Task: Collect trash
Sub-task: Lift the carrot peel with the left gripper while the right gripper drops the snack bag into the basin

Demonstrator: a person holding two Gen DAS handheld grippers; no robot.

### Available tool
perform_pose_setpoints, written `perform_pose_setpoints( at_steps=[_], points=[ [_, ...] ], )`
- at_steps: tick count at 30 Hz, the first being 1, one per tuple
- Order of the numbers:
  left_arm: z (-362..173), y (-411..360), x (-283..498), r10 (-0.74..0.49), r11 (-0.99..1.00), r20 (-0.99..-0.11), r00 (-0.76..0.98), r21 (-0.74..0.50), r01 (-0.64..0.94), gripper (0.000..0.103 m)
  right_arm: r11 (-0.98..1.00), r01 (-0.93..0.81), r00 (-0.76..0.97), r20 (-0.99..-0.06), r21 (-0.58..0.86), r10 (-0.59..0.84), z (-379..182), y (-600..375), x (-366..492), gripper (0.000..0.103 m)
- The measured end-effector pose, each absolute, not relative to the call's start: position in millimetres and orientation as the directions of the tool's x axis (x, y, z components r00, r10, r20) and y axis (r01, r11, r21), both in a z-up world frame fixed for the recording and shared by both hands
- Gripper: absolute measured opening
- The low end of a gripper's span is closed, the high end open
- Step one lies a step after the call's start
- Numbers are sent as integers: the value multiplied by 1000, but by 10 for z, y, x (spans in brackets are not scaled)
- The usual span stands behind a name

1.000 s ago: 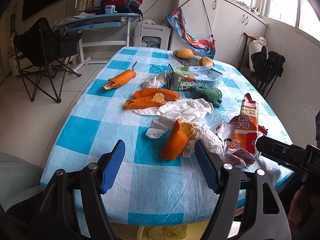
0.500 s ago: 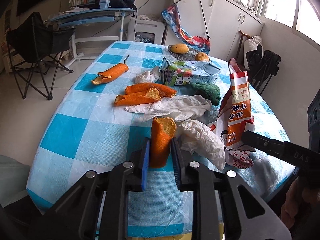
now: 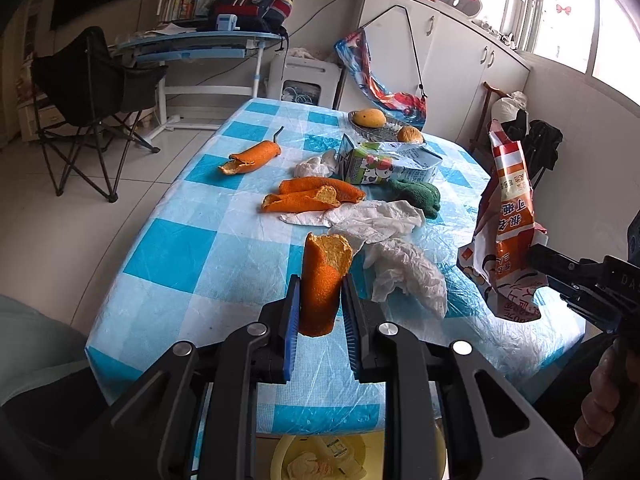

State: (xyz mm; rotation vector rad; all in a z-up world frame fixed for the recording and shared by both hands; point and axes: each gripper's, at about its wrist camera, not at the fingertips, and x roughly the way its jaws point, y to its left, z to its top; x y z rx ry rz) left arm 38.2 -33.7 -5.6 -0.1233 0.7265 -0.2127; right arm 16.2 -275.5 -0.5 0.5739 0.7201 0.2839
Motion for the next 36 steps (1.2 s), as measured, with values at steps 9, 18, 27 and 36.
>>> perform_pose_setpoints(
  at_steps=[9, 18, 27, 36],
  points=[
    [-22, -241, 276, -219, 974, -642, 734, -186, 129, 19, 825, -117, 693, -549, 553, 467, 54, -2563, -11, 25],
    [1, -163, 184, -211, 975, -637, 741, -192, 113, 19, 873, -226, 583, -658, 432, 477, -40, -2102, -433, 25],
    [17, -92, 67, -202, 976, -638, 743, -193, 100, 19, 904, -285, 434, -798, 318, 417, -374, -1752, -581, 26],
    [6, -152, -68, -215, 976, -651, 728, -172, 135, 19, 925, -225, 507, -774, 307, 380, -312, -1911, -582, 49]
  ],
)
